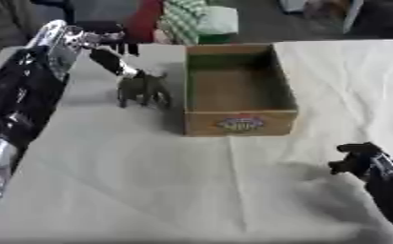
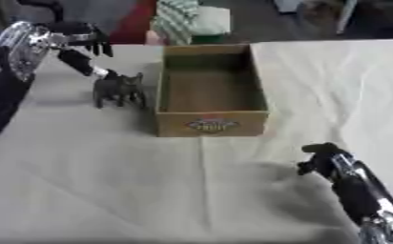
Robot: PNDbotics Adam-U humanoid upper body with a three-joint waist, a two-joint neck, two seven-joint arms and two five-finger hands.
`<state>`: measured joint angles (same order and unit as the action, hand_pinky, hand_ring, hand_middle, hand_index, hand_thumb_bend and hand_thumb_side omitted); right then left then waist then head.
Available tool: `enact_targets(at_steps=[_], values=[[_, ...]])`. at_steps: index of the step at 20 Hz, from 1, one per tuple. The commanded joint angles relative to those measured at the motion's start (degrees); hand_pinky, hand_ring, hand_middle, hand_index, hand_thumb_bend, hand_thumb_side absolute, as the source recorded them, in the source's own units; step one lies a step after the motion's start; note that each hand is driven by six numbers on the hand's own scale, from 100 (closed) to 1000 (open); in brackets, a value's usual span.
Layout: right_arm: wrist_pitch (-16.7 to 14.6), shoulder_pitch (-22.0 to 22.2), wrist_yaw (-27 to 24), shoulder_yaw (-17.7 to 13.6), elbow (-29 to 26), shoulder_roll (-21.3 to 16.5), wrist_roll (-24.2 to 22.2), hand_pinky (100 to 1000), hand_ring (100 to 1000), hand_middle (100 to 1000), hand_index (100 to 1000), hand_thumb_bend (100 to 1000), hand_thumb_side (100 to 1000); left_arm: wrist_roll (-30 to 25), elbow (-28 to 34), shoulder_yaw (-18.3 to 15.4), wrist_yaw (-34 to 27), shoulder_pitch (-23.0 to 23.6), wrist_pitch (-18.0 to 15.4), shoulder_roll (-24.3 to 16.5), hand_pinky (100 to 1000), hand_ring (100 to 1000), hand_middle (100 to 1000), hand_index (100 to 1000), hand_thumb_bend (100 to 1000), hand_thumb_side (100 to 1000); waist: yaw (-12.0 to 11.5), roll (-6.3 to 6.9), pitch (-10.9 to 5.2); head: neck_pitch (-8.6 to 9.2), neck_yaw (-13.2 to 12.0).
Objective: Pick up objects on the table and place them in the box.
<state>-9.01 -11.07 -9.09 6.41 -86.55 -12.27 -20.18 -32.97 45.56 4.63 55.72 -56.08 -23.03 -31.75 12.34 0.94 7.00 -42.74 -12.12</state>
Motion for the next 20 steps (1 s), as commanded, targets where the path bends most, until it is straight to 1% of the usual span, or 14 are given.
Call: enact_targets(at_steps=[1, 8, 13, 20], values=[[0.0, -0.5, 0.3, -0.1, -0.6, -0.5, -0.2, 747, 525, 408, 724, 100, 857, -0.6, 1.3, 0.0, 1.4, -0.9, -0.5, -0.8, 724, 682, 685, 750, 594, 608, 0.0, -0.04, -0.91, 0.35, 0.1], [-0.1, -0.5, 0.3, -0.1, -0.6, -0.4, -0.1, 748, 525, 408, 725, 100, 859, 0.8, 0.8, 0.1, 3.5, -0.4, -0.7, 0.1, 723, 686, 693, 765, 632, 581, 0.1, -0.17, -0.71, 0.31, 0.1], [-0.1, -0.5, 0.4, -0.1, -0.6, -0.3, -0.2, 748, 526, 408, 725, 100, 861, 0.9, 0.0, 0.3, 5.0, 0.0, -1.1, 0.7, 723, 689, 697, 760, 647, 594, 0.2, -0.21, -0.63, 0.3, 0.2], [-0.1, -0.5, 0.5, -0.1, -0.6, -0.3, -0.2, 749, 526, 408, 726, 100, 864, 1.3, -1.1, 0.4, 7.4, 0.8, -0.9, 1.4, 712, 655, 652, 739, 643, 553, 0.5, -0.23, -0.4, 0.32, 0.2]])
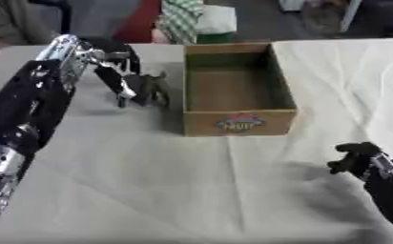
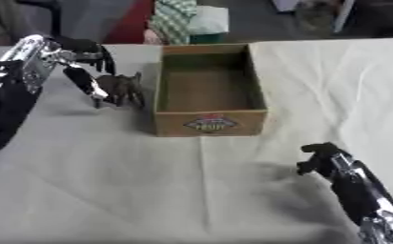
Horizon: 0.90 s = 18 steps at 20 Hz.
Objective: Pick up objects on the table and place them in the box.
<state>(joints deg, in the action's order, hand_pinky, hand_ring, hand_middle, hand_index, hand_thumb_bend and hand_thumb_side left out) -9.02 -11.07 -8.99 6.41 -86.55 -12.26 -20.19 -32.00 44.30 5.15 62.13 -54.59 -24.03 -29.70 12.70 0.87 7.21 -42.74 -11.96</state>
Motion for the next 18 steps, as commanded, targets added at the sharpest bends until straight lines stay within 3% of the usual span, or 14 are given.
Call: enact_targets(at_steps=[1, 6, 10, 14, 18], values=[[-0.1, -0.5, 0.4, -0.1, -0.6, -0.3, -0.2, 749, 526, 408, 726, 100, 865, 0.6, 0.0, -0.1, 1.3, -0.6, 0.1, -0.5, 709, 648, 644, 735, 637, 540, 0.1, -0.17, -0.59, 0.31, 0.1], [-0.1, -0.6, 0.4, -0.1, -0.6, -0.2, -0.3, 749, 526, 408, 726, 100, 867, 4.2, -0.6, -0.5, 3.3, 0.0, 1.4, 0.0, 686, 601, 593, 698, 590, 414, 0.3, -0.18, -0.4, 0.43, 0.1], [-0.1, -0.6, 0.5, -0.1, -0.6, -0.2, -0.3, 750, 527, 408, 726, 100, 868, 7.3, -1.5, -0.7, 4.6, 0.2, 2.0, 0.4, 662, 532, 514, 630, 453, 172, 0.4, -0.26, -0.21, 0.49, 0.1], [-0.1, -0.7, 0.5, -0.2, -0.6, -0.2, -0.3, 750, 527, 408, 726, 100, 868, 8.8, -1.9, -1.0, 3.8, 0.2, 1.8, 0.4, 630, 444, 397, 510, 230, 185, 0.3, -0.29, -0.15, 0.46, 0.1], [-0.1, -0.7, 0.5, -0.2, -0.6, -0.1, -0.4, 750, 527, 408, 726, 100, 866, 8.7, -1.1, -1.3, 0.3, 0.2, 1.7, 0.1, 605, 383, 321, 440, 100, 191, 0.2, -0.32, -0.19, 0.53, 0.3]])
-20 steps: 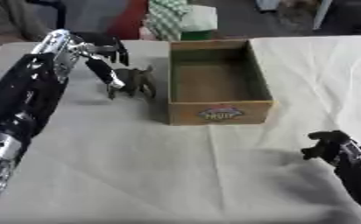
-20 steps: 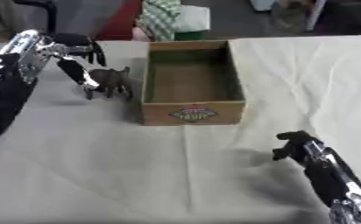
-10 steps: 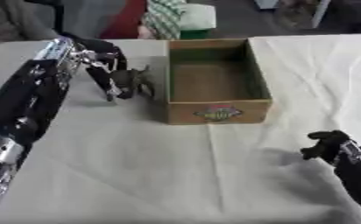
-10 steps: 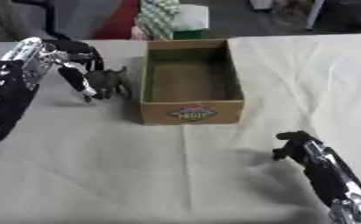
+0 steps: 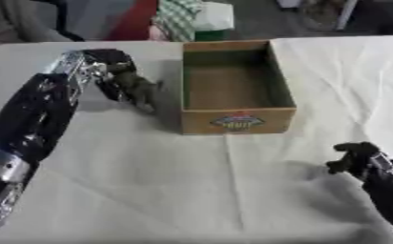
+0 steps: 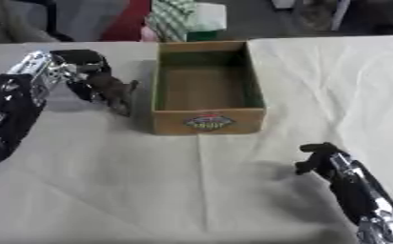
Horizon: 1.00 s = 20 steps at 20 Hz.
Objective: Pick up objects on the table and place them in the box.
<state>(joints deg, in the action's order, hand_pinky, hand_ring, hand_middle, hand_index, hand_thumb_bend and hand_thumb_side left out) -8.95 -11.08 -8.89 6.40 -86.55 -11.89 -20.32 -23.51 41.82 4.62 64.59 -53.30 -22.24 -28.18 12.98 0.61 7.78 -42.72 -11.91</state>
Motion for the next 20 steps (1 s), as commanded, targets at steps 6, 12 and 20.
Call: enact_targets(at_steps=[6, 12, 20], values=[[-0.3, -0.7, 0.3, -0.2, -0.6, -0.6, -0.3, 750, 527, 408, 727, 100, 864, -3.1, 5.0, -1.3, -11.0, -1.7, 0.2, -2.7, 598, 367, 304, 426, 100, 199, -0.3, -0.15, -0.86, 0.54, 0.3], [-0.3, -0.7, 0.2, -0.2, -0.6, -0.7, -0.3, 750, 527, 408, 727, 100, 862, -4.9, 8.4, -1.2, -16.4, -3.1, 1.7, -3.9, 597, 367, 305, 428, 100, 197, -0.5, -0.14, -0.99, 0.54, 0.4], [-0.3, -0.7, 0.2, 0.3, -0.5, -0.7, -0.8, 750, 526, 408, 727, 100, 862, -3.3, 9.2, 0.2, -16.1, -7.1, 2.1, -0.3, 596, 372, 309, 431, 100, 176, 0.1, -0.21, -1.22, 0.7, -0.3]])
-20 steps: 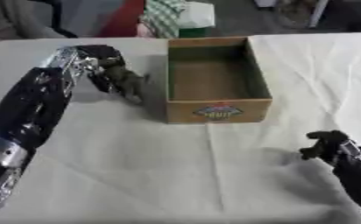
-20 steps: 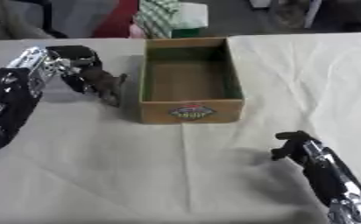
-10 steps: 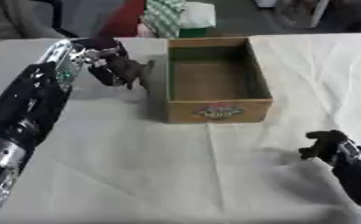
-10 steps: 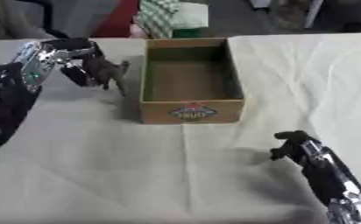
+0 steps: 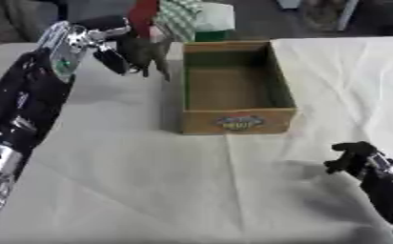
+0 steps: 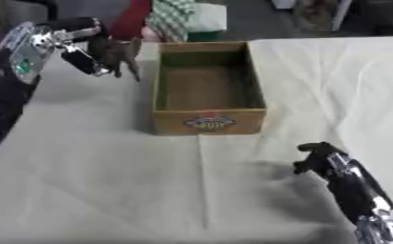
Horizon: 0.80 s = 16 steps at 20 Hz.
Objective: Pick up objects on the table and place them in the box.
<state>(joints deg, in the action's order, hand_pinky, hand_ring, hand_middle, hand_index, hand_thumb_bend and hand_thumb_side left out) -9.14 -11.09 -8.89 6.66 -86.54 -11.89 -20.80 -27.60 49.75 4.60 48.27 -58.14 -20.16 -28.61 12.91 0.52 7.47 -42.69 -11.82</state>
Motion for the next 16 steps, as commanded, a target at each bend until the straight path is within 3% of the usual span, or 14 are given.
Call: enact_targets(at_steps=[1, 16], values=[[-0.1, -0.7, 0.2, 0.2, -0.5, -0.7, -0.4, 750, 526, 408, 726, 100, 862, 1.1, 1.2, 0.4, 0.5, -2.7, -0.1, 0.9, 595, 372, 309, 431, 100, 174, 0.4, -0.08, -0.88, 0.71, -0.7], [0.7, -1.7, 0.0, 1.6, -0.2, 0.5, -1.9, 750, 527, 408, 726, 100, 874, 10.5, -0.1, 2.7, 6.8, -4.0, -2.2, 8.5, 603, 416, 336, 456, 100, 149, 3.6, 0.66, -0.87, 0.98, -2.0]])
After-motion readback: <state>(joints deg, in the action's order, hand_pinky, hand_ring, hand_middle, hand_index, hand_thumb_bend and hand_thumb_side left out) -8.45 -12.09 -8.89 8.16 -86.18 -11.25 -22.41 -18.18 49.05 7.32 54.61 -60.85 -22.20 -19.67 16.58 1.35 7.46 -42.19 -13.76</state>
